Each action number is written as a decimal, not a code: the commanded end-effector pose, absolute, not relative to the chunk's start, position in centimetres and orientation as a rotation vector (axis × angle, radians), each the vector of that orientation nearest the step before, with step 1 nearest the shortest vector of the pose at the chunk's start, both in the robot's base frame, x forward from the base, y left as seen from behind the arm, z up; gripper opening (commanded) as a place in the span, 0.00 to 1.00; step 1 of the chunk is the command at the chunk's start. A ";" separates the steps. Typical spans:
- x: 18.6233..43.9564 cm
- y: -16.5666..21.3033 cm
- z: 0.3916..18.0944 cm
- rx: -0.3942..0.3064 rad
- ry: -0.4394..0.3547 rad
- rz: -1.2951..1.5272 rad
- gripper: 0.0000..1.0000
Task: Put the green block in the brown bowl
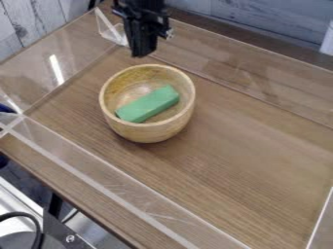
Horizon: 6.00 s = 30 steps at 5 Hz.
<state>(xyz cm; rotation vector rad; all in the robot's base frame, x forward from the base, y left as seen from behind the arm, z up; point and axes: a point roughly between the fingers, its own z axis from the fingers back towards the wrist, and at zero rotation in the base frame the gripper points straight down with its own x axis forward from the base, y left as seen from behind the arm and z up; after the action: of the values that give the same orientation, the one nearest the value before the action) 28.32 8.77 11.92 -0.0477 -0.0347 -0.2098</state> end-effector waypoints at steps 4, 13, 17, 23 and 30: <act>28.5 9.7 11.3 -0.036 -0.067 -0.208 0.00; 29.1 10.2 11.5 -0.080 -0.097 -0.218 0.00; 29.2 10.2 11.1 -0.095 -0.086 -0.235 0.00; 28.9 9.8 11.3 -0.116 -0.080 -0.266 0.00; 28.5 9.6 11.1 -0.139 -0.065 -0.289 0.00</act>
<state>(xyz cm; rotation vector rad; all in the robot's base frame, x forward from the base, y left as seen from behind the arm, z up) 27.92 9.21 9.63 -0.1654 -0.0155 -0.2905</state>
